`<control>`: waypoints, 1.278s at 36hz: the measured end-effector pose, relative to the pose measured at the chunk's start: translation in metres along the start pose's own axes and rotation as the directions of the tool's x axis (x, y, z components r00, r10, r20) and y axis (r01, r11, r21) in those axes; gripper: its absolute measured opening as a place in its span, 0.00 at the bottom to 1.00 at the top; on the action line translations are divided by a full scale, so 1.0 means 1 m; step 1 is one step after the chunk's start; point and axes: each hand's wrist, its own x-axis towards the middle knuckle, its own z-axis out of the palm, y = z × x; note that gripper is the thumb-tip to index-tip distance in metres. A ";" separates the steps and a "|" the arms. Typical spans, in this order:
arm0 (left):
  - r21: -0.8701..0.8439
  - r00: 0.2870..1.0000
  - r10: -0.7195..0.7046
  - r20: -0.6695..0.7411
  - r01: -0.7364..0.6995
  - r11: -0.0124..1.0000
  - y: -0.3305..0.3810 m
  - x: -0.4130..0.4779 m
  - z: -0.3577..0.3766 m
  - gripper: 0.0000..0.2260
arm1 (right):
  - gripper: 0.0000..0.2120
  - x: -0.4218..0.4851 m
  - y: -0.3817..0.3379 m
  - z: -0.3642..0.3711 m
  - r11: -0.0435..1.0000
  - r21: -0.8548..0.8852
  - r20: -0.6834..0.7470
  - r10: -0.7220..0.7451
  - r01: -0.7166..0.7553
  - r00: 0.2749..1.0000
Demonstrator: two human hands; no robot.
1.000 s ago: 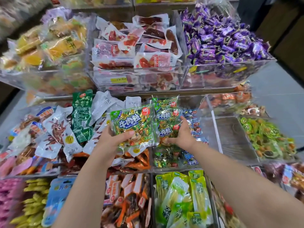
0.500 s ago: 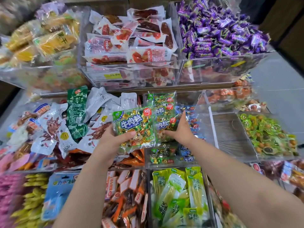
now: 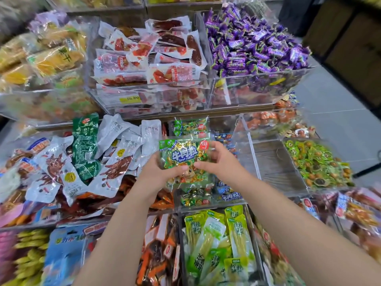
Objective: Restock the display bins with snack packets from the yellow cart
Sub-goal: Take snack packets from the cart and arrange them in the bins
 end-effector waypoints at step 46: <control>0.090 0.994 -0.076 0.084 0.068 0.994 -0.018 0.003 -0.026 0.11 | 0.63 0.028 0.067 0.013 0.980 -0.191 -0.179 0.025 -0.060 0.983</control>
